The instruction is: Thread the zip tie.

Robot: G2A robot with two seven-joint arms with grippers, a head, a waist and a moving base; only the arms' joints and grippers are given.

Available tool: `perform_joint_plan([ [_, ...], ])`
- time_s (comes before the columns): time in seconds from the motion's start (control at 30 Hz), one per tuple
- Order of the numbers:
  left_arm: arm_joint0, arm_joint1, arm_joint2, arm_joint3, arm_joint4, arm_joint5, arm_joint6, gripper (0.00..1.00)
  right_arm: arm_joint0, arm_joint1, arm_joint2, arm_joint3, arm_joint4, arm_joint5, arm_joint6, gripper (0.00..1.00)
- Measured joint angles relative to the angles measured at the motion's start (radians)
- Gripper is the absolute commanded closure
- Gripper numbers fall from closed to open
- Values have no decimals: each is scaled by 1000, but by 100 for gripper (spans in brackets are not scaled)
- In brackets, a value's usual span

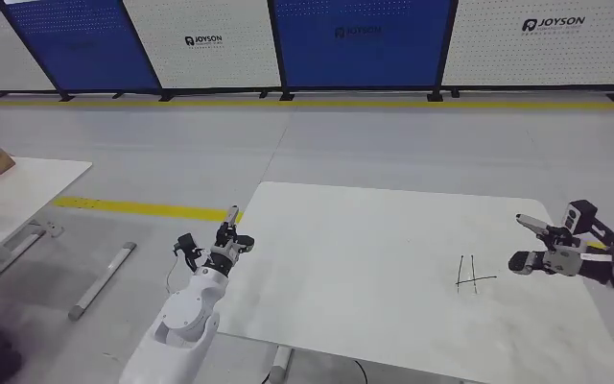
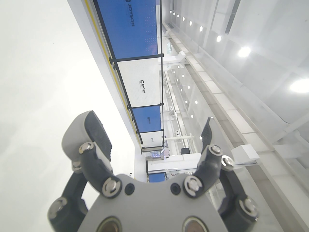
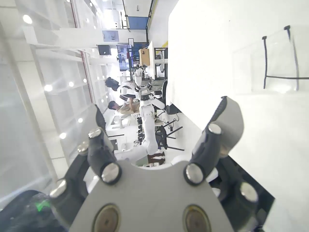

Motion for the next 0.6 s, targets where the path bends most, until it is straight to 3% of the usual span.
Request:
perform_joint_plan([
  [0.17, 0, 0, 0, 0, 0, 0, 0, 0, 66, 17, -138, 150, 46, 10, 0, 0],
  [0.6, 0, 0, 0, 0, 0, 0, 0, 0, 62, 17, -138, 146, 63, 3, -4, 0],
])
